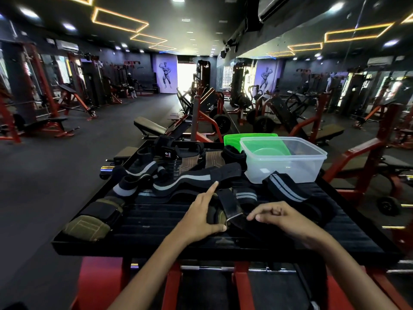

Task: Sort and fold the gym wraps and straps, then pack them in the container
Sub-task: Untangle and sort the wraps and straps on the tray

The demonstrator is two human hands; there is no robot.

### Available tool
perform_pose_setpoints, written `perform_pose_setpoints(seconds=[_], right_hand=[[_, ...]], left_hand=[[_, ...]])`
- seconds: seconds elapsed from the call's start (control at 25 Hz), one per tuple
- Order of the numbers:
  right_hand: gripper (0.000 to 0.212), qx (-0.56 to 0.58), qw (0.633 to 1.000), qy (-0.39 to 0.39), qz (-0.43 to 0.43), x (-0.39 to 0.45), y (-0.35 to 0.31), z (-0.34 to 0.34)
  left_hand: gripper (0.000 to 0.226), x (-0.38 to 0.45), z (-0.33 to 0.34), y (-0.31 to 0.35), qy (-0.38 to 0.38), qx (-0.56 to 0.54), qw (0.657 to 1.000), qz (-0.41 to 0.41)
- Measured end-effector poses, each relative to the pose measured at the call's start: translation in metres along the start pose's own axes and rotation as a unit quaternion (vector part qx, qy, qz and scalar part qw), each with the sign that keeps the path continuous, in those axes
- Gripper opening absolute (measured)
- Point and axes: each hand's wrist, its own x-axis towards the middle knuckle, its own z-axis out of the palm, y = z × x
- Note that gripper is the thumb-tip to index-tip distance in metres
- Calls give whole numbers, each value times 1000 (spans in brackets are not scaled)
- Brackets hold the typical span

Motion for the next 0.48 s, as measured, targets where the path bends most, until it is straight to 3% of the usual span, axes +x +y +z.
perform_pose_setpoints(seconds=[0.12, 0.2, 0.36, 0.48], right_hand=[[26, 83, 996, -37, 3, -5, -11, -2], [32, 75, 996, -35, -34, -3, -8, 4], [12, 29, 988, 76, -129, 9, 5, 14], [31, 103, 985, 76, -119, 16, 7, 23]], left_hand=[[90, 0, 3, -1, -1, 46, 999, 17], [88, 0, 3, -3, -1, 55, 998, 9], [81, 2, 5, 1, 35, 69, 997, 17], [72, 2, 6, 2, 40, 66, 997, 14]])
